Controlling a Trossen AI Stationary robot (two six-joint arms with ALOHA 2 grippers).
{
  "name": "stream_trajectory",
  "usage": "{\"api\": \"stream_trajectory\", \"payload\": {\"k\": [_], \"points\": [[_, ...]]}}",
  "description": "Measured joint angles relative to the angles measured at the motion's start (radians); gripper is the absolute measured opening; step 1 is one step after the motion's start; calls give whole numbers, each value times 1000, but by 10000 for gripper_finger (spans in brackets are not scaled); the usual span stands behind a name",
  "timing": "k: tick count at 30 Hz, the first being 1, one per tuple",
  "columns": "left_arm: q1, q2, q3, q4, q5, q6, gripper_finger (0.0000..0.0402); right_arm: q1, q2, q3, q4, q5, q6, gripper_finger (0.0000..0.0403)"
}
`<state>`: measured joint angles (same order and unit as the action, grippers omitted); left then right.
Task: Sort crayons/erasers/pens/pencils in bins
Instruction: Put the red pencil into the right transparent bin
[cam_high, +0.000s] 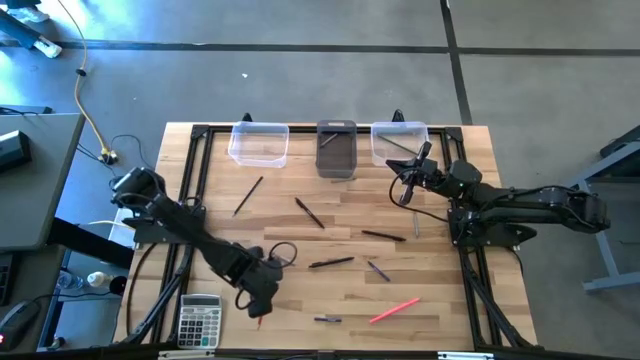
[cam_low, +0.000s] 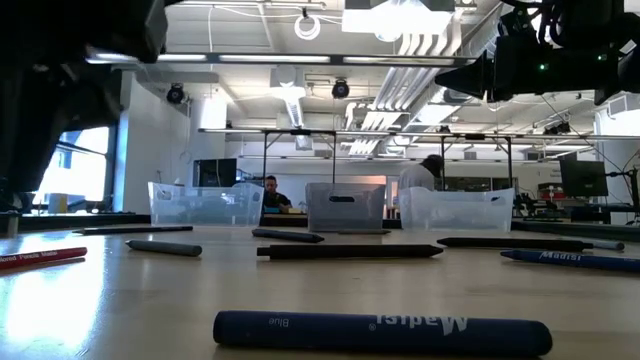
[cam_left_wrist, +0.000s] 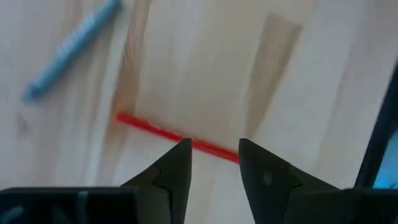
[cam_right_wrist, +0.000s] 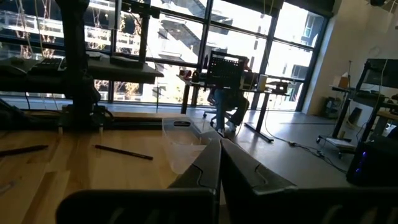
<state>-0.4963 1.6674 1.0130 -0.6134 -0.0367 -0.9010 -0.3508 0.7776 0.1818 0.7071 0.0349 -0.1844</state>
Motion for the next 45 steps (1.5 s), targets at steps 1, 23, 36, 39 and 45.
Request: {"api": "stream_trajectory", "payload": {"k": [1, 23, 36, 39, 45], "points": [[-4, 14, 0, 3, 1, -40, 123, 0, 0, 0, 0, 0, 0, 0], [19, 111, 2, 12, -2, -177, 121, 0, 0, 0, 0, 0, -8, 0], [18, 122, 1, -39, -2, -143, 76, 0, 0, 0, 0, 0, -8, 0], [19, 123, 2, -43, -1, -136, 67, 0, 0, 0, 0, 0, -8, 0], [19, 124, 1, -53, 5, -117, 69, 0, 0, 0, 1, 0, -8, 0]]}}
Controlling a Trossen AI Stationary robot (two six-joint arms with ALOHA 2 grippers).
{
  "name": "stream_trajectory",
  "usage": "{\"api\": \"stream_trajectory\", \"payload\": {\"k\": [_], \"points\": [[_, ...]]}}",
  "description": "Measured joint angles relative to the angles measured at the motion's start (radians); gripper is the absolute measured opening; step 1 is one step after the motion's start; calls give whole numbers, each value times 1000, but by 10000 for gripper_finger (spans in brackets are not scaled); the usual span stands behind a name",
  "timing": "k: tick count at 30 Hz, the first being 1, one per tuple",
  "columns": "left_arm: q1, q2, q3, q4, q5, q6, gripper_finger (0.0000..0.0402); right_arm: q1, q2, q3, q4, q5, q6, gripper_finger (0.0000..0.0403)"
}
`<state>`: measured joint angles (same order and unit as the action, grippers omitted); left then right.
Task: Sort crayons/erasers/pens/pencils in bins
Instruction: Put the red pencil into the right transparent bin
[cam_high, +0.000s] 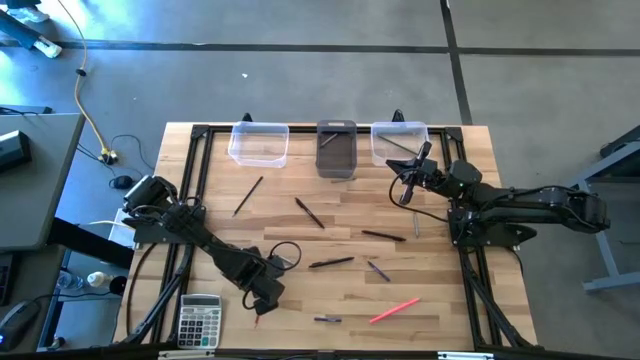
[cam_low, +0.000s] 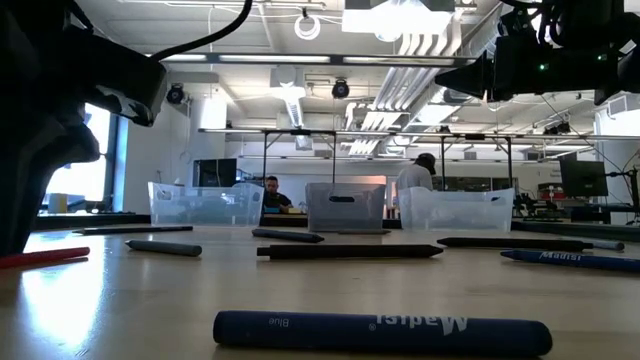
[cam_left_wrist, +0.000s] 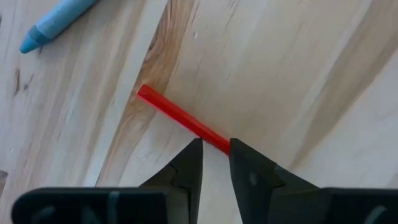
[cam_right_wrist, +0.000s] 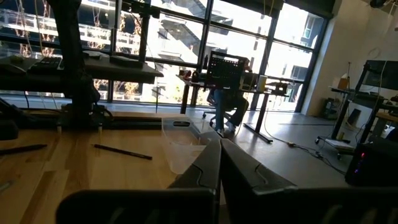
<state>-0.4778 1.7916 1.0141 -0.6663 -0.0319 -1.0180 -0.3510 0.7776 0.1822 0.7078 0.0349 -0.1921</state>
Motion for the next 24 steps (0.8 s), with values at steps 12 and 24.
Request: {"api": "stream_trajectory", "payload": {"k": [12, 24], "points": [[31, -13, 14, -84, -6, -24, 72, 0, 0, 0, 0, 0, 0, 0], [10, -19, 20, -89, 44, -219, 120, 0, 0, 0, 0, 0, -5, 0]]}}
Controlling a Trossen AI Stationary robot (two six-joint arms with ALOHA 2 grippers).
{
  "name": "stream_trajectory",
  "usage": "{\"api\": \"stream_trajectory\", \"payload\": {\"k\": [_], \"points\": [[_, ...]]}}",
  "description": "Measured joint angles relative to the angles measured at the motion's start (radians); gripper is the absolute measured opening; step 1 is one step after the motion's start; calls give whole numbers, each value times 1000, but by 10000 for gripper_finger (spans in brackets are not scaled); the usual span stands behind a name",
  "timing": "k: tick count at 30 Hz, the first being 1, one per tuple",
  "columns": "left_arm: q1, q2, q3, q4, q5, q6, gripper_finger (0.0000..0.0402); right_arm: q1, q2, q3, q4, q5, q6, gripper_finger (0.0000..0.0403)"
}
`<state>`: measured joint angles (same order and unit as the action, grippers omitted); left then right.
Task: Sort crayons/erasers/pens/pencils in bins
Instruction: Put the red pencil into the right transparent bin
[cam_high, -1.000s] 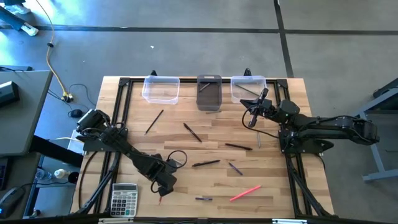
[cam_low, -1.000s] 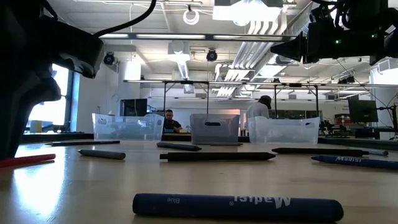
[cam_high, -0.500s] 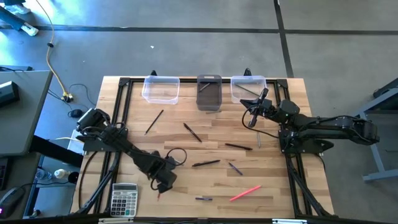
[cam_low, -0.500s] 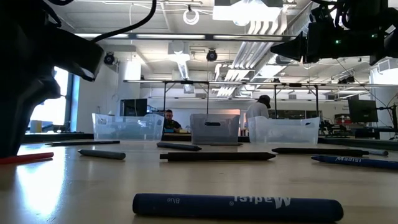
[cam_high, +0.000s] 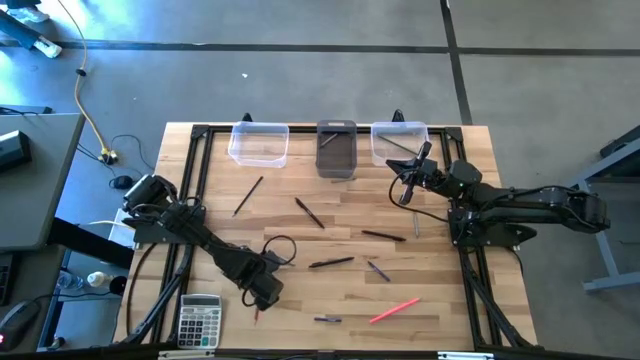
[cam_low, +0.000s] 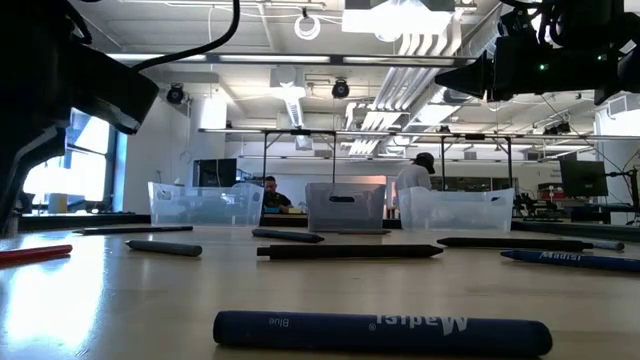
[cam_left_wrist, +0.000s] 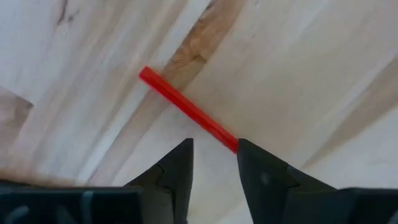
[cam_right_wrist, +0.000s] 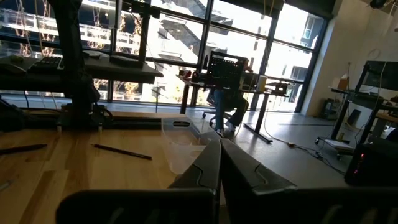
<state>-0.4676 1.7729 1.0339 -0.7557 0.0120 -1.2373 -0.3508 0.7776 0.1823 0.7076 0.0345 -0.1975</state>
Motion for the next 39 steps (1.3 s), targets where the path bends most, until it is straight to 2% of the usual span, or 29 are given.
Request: {"api": "stream_trajectory", "payload": {"k": [5, 10, 22, 28, 34, 39], "points": [[1, -1, 0, 0, -10, -25, 147, 0, 0, 0, 0, 0, -3, 0], [0, -2, -35, 31, -24, -6, 148, 0, 0, 0, 0, 0, -5, 0], [-1, -4, -42, 33, -45, 280, 64, 0, 0, 0, 0, 0, -5, 0], [0, -3, -43, 140, -59, 368, 25, 0, 0, 0, 0, 0, -5, 0], [15, -3, -42, 241, -67, 407, 8, 0, 0, 0, 0, 0, -4, 0], [34, -3, -35, 257, -86, 435, 5, 0, 0, 0, -1, 0, -4, 0]]}}
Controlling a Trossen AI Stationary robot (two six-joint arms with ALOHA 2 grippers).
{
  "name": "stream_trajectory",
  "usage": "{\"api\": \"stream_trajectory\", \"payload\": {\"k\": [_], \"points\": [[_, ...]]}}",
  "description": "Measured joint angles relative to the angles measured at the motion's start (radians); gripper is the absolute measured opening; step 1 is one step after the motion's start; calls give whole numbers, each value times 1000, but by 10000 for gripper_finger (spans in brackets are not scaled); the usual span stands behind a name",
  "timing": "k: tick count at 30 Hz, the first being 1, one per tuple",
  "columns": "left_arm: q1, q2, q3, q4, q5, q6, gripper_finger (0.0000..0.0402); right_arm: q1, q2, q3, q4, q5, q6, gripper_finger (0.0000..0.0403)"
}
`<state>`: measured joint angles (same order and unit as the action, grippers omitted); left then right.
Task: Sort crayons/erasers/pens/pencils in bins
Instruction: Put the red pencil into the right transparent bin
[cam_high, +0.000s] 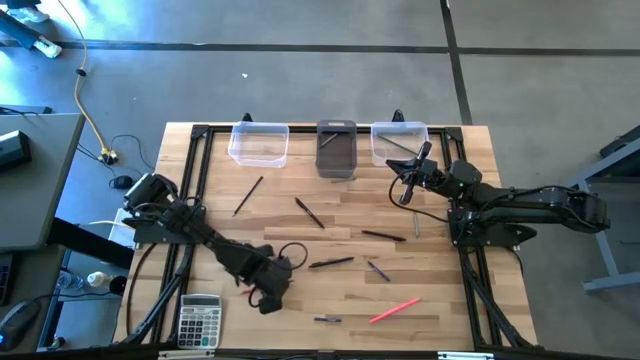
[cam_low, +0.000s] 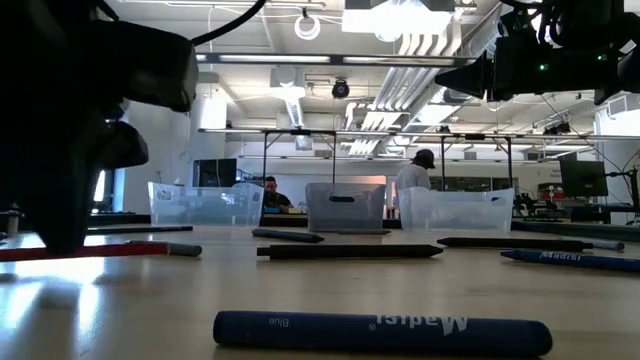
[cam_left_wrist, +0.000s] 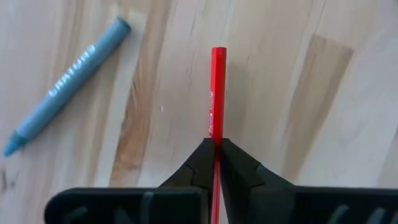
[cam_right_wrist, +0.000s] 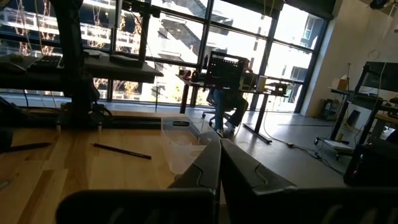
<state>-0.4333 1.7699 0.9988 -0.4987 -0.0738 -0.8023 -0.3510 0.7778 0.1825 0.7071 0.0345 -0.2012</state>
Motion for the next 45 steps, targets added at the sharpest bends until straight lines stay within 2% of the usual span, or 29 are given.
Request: {"api": "stream_trajectory", "payload": {"k": [8, 12, 27, 33, 42, 45], "points": [[10, 0, 65, 37, -70, 58, 5, 0, 1, 0, -46, 0, 2, 0], [19, 0, 69, 89, -72, 77, 5, 0, 1, 0, -78, 0, 20, 0], [13, 105, 71, 106, -79, 81, 4, 0, 1, 0, -83, 0, 28, 0], [15, 106, 79, 109, -80, 84, 7, 0, 1, 0, -83, 0, 25, 0], [13, 69, 206, -145, -66, 117, 71, 0, 1, 0, -83, 0, 21, 0], [-8, 63, 219, -181, -63, 87, 96, 0, 1, 0, -83, 0, 21, 0]]}}
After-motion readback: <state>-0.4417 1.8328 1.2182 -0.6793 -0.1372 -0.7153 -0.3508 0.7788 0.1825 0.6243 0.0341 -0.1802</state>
